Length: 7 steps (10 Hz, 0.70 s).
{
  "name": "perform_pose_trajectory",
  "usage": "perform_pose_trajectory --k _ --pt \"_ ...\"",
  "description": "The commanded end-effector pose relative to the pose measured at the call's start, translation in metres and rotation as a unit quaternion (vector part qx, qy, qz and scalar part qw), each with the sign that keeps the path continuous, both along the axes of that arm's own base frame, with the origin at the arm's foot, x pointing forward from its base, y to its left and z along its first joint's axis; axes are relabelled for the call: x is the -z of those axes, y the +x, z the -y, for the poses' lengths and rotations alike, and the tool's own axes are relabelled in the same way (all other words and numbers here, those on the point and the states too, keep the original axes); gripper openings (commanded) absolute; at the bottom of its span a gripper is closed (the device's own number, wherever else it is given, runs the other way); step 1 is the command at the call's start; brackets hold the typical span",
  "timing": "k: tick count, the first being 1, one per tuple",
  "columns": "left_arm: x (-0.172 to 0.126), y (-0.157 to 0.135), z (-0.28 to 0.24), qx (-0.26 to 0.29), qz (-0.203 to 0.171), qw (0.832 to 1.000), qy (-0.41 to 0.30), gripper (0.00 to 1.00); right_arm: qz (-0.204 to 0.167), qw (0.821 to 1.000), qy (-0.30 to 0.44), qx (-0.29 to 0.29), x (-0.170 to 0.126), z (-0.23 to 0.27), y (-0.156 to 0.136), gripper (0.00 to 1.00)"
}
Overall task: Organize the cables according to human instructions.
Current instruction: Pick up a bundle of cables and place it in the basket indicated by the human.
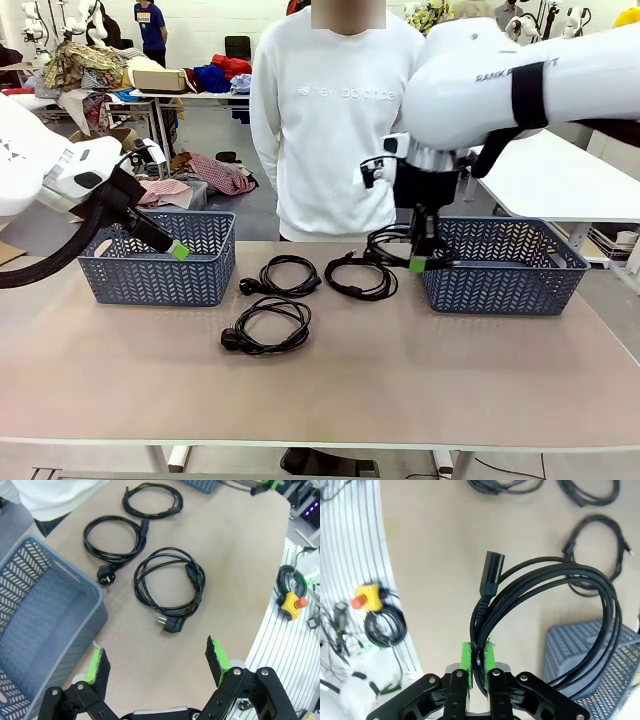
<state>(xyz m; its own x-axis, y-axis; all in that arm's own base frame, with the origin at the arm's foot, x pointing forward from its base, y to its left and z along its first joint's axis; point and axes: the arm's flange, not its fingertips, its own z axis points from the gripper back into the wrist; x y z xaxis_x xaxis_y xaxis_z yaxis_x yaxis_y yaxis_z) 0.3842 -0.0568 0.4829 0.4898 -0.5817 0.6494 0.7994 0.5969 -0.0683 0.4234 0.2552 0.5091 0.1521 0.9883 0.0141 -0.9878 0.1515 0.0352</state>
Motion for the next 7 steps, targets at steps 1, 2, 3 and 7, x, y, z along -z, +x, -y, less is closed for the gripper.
perform_pose_trajectory --k 1,2,3,7 --pt "0.002 0.002 -0.002 0.011 0.004 1.0 -0.01 1.0 0.017 0.999 -0.013 -0.034 -0.015 0.028 0.015 0.0" --pt "0.002 0.002 -0.002 0.011 0.004 1.0 -0.01 1.0 0.019 0.999 -0.007 -0.034 -0.02 0.046 0.027 0.0" --pt "0.002 0.002 -0.002 0.011 0.004 1.0 -0.01 1.0 0.02 0.999 -0.007 -0.032 -0.023 0.061 0.04 0.0" --pt "0.002 0.002 -0.002 0.011 0.004 1.0 -0.01 1.0 0.021 1.0 -0.004 -0.019 -0.021 0.079 0.049 0.0"
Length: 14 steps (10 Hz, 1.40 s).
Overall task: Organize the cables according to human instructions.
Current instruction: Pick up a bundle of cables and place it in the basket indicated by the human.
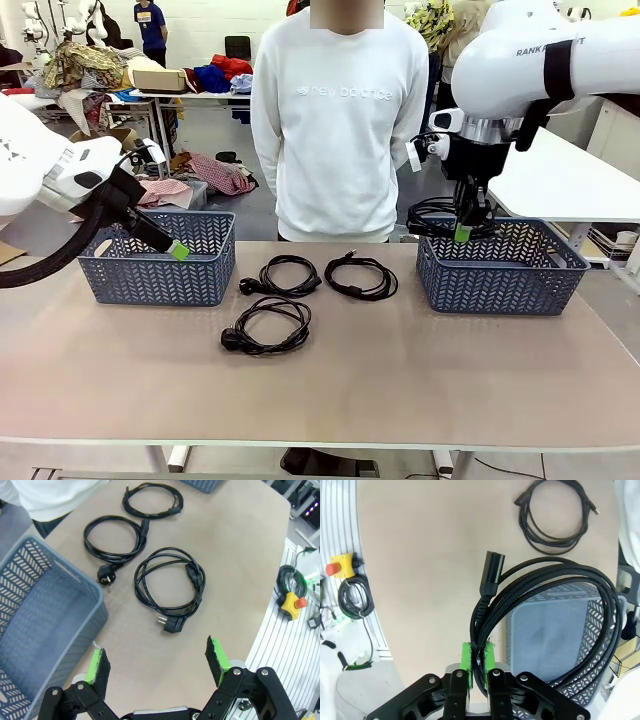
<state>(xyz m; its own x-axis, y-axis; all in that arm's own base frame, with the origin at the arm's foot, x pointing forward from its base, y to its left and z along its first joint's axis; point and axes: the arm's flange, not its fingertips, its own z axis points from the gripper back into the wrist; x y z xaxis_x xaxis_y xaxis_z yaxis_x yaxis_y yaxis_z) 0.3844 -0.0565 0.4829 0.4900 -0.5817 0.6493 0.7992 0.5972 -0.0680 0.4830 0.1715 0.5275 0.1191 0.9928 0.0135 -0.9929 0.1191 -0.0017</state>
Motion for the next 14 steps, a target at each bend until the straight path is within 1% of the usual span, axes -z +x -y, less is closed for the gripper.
perform_pose_trajectory --k 1,5,6,9,11,13,14 --pt "0.002 0.002 -0.002 0.011 0.004 1.0 -0.01 1.0 0.002 1.0 -0.001 -0.003 -0.003 -0.004 -0.01 0.0" --pt "0.002 0.002 -0.002 0.011 0.004 1.0 -0.01 1.0 0.002 1.0 -0.001 -0.003 -0.003 -0.004 -0.01 0.0" --pt "0.002 0.002 -0.002 0.011 0.004 1.0 -0.01 1.0 0.001 1.0 -0.001 -0.007 -0.001 -0.007 -0.005 0.12" --pt "0.002 0.002 -0.002 0.011 0.004 1.0 -0.01 1.0 0.023 1.0 -0.016 0.011 0.002 0.035 0.013 0.12" --pt "0.002 0.002 -0.002 0.011 0.004 1.0 -0.01 1.0 0.044 0.999 -0.028 0.003 0.007 0.06 0.022 0.12" --pt "0.002 0.002 -0.002 0.011 0.004 1.0 -0.01 1.0 0.053 0.998 -0.036 0.007 0.018 0.085 0.035 0.12" --pt "0.002 0.002 -0.002 0.011 0.004 1.0 -0.01 1.0 0.052 0.998 -0.037 0.01 0.024 0.095 0.043 0.12"
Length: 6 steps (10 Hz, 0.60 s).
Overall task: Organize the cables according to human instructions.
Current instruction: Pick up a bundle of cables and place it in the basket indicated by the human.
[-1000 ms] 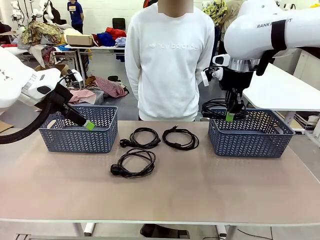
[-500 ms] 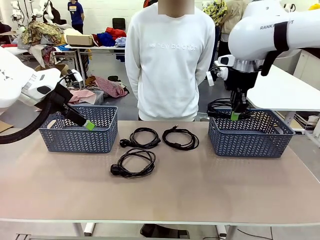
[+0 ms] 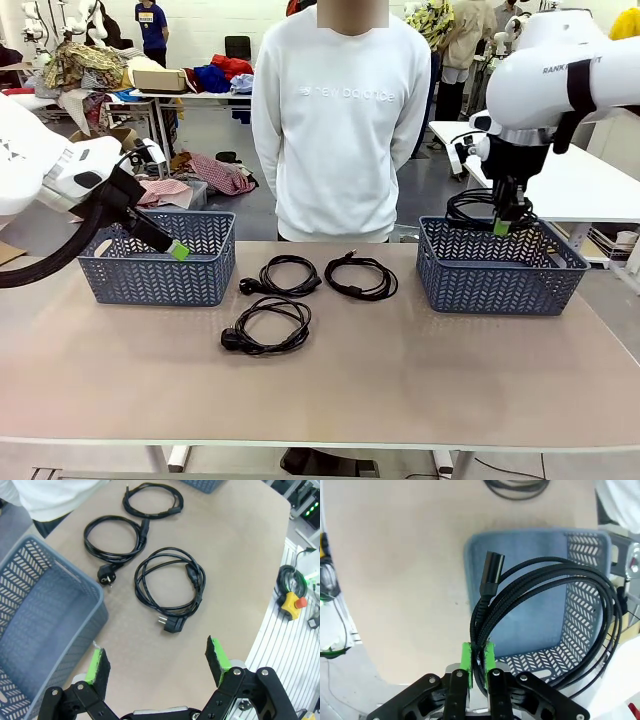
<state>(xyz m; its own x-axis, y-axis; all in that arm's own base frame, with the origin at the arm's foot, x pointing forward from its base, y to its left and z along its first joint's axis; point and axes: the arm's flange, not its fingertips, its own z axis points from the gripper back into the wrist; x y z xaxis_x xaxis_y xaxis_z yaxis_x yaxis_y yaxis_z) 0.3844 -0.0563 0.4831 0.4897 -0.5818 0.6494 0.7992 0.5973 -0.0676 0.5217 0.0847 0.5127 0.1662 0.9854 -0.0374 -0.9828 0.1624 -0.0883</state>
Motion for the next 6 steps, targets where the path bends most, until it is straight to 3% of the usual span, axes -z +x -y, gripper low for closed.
perform_pose_trajectory --k 1,6 --pt "0.002 0.002 -0.001 0.011 0.004 1.0 -0.01 1.0 0.011 1.0 -0.005 -0.014 0.014 0.014 0.012 0.12" --pt "0.002 0.002 -0.001 0.011 0.004 1.0 -0.01 1.0 0.026 1.0 0.0 0.005 0.043 0.022 0.044 0.12"
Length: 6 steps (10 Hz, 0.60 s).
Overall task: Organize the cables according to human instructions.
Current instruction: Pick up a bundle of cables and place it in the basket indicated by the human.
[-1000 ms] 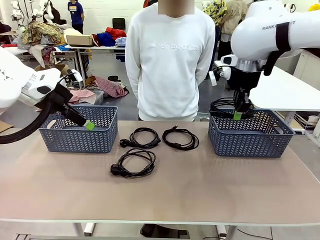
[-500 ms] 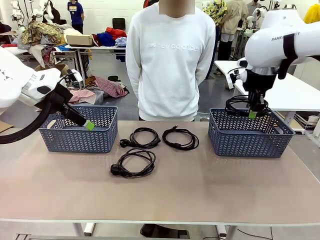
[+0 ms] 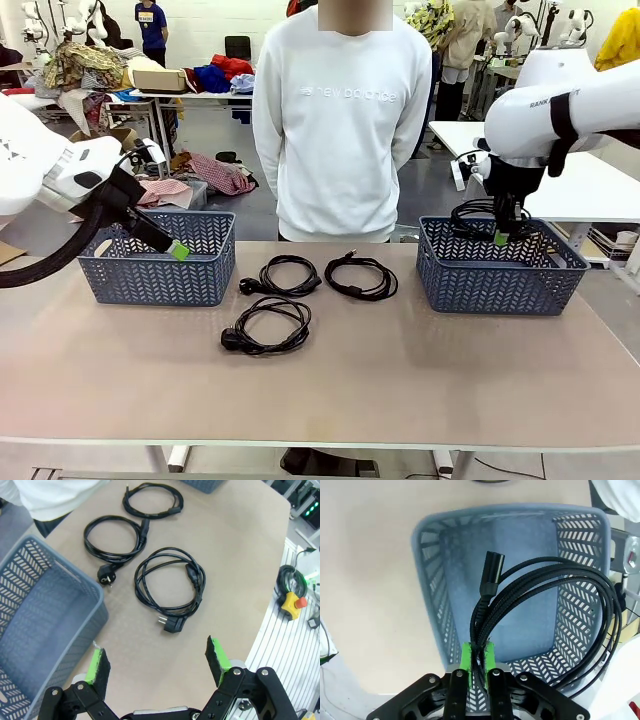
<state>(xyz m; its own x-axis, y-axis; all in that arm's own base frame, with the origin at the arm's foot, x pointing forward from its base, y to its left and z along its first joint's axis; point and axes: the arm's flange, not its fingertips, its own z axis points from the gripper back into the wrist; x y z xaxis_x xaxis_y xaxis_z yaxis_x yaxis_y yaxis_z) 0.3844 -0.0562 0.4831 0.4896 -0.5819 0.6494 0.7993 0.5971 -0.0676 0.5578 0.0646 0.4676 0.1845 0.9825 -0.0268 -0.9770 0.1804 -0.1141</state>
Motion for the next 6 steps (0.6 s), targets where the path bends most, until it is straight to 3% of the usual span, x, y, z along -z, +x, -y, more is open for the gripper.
perform_pose_trajectory --k 1,4,5,6 --pt "0.0021 0.0018 -0.0014 0.011 0.004 1.0 -0.01 1.0 0.01 1.0 -0.001 -0.007 0.0017 0.0016 0.0126 0.12" --pt "0.0021 0.0018 -0.0014 0.011 0.004 1.0 -0.01 1.0 0.006 1.0 0.006 -0.003 0.0069 0.0003 0.0197 0.12" --pt "0.0021 0.0018 -0.0014 0.011 0.004 1.0 -0.01 1.0 0.004 1.0 0.01 0.003 0.0069 0.0002 0.021 0.19" --pt "0.0021 0.0018 -0.0014 0.011 0.004 1.0 -0.01 1.0 0.007 1.0 0.015 0.01 0.0065 0.0012 0.0223 0.32"
